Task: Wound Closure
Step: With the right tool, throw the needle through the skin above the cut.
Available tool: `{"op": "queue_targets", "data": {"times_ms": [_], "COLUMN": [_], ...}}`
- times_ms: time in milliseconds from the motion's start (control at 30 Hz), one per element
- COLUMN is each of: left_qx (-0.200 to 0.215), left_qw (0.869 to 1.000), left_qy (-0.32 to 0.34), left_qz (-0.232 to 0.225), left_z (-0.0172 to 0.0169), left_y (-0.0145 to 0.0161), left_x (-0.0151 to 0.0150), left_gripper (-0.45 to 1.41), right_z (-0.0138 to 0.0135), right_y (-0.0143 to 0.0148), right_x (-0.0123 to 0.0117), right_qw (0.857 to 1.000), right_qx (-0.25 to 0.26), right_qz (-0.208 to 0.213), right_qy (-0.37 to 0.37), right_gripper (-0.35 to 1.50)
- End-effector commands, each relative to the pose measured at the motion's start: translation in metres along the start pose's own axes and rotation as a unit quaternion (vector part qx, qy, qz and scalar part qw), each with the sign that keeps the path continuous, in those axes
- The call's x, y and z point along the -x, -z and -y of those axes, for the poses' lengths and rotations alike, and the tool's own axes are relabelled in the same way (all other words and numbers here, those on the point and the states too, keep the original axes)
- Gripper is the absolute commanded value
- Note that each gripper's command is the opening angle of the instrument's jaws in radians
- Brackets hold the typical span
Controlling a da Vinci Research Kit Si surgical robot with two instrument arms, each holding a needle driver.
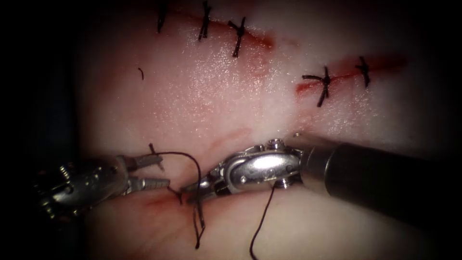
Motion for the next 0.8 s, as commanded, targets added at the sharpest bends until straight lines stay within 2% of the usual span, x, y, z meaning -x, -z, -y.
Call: {"op": "queue_targets", "data": {"times_ms": [33,200,500,667,800], "left_qx": [0.000,0.000,0.000,-0.001,-0.001], "left_qw": [1.000,1.000,1.000,1.000,1.000], "left_qy": [-0.001,-0.001,0.000,0.000,-0.002], "left_qz": [-0.001,-0.001,-0.001,-0.001,-0.001], "left_z": [0.0002,0.0002,0.0002,0.0001,0.0000], "left_y": [-0.0007,-0.0007,-0.0007,-0.0007,-0.0007], "left_x": [-0.0004,-0.0004,-0.0004,-0.0004,-0.0005], "left_gripper": [0.49,0.49,0.48,0.48,0.48], "right_z": [-0.0006,0.0009,0.0021,0.0036,0.0029], "right_y": [-0.0003,-0.0004,0.0018,0.0010,0.0014], "right_x": [-0.0004,-0.0001,0.0030,0.0040,0.0039], "right_qw": [1.000,1.000,0.999,0.999,0.999], "right_qx": [0.004,0.000,0.026,0.011,0.018], "right_qz": [0.000,0.011,0.036,0.032,0.030], "right_qy": [0.004,0.010,0.000,-0.011,-0.019], "right_gripper": [-0.35,-0.35,-0.35,-0.35,-0.35]}}
